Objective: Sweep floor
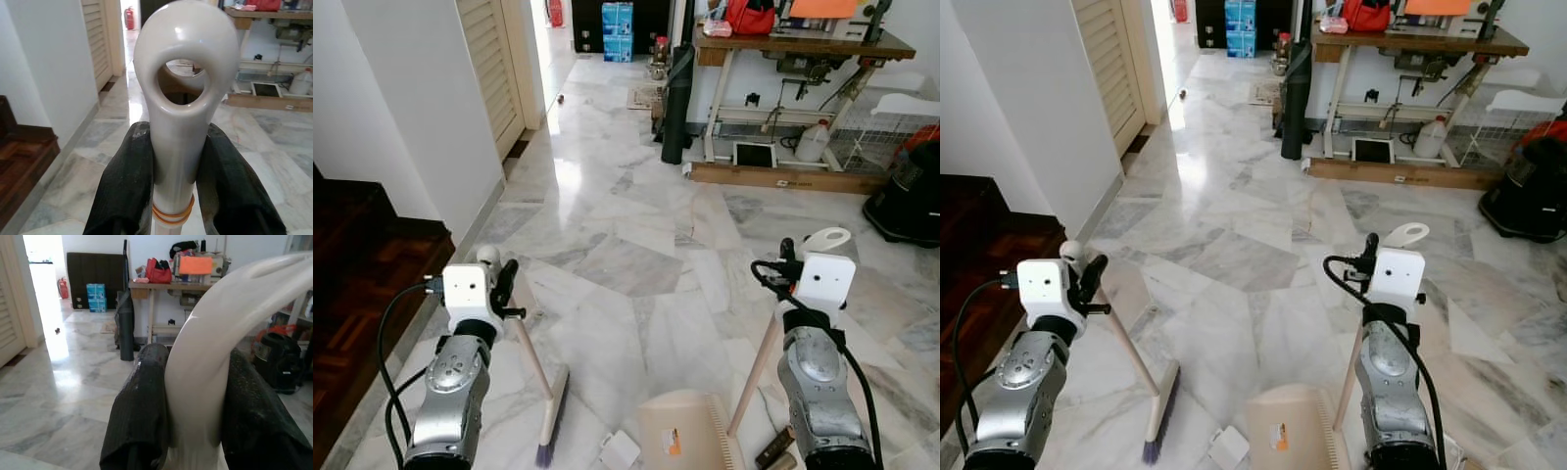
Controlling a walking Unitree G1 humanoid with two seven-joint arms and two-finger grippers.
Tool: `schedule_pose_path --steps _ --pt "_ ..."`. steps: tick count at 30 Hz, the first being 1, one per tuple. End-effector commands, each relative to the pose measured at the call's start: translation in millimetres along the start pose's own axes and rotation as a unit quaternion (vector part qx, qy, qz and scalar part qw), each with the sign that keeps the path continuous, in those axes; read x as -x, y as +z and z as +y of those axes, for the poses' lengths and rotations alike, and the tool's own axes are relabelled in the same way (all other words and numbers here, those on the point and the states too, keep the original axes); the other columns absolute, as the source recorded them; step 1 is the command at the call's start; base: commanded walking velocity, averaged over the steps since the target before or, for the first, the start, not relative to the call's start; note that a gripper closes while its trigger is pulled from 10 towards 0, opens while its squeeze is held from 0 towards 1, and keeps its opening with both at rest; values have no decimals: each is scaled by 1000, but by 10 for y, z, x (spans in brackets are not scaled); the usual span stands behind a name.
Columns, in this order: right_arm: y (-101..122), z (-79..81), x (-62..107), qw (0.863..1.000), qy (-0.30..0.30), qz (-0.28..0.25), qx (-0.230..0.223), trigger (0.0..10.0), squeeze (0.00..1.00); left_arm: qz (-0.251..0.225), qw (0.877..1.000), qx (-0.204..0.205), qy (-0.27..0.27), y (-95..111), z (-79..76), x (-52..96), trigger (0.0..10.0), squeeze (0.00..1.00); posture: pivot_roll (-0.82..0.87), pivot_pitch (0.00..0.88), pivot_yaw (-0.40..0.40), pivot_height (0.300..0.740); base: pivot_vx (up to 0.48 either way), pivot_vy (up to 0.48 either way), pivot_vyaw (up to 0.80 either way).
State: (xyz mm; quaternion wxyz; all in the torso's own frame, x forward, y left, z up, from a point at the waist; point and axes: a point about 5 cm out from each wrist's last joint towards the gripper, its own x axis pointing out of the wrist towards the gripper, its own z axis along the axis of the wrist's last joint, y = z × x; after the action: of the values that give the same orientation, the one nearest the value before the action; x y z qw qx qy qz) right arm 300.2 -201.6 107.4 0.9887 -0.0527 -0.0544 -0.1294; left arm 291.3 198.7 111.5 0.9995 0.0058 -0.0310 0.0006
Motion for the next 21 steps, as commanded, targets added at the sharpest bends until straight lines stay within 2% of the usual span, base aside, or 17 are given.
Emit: schedule_pose_path --steps 1,6,10,21 --pt "76 -13 -70 1000 -7 -23 1 10000 0 -17 1000 2 -9 99 -24 -38 10000 0 -48 0 13 740 0 0 0" --pt "6 19 -142 1000 -6 -15 7 10000 0 -16 1000 2 -15 104 -43 -41 10000 0 -46 0 15 740 0 0 0" --pt "-109 49 -182 1000 -5 27 12 10000 0 -14 1000 3 -21 104 -57 -39 10000 0 -33 0 14 740 0 0 0" --pt "-92 82 -197 999 7 41 27 10000 0 6 998 15 -63 62 -141 -50 10000 0 -45 0 20 740 0 0 0"
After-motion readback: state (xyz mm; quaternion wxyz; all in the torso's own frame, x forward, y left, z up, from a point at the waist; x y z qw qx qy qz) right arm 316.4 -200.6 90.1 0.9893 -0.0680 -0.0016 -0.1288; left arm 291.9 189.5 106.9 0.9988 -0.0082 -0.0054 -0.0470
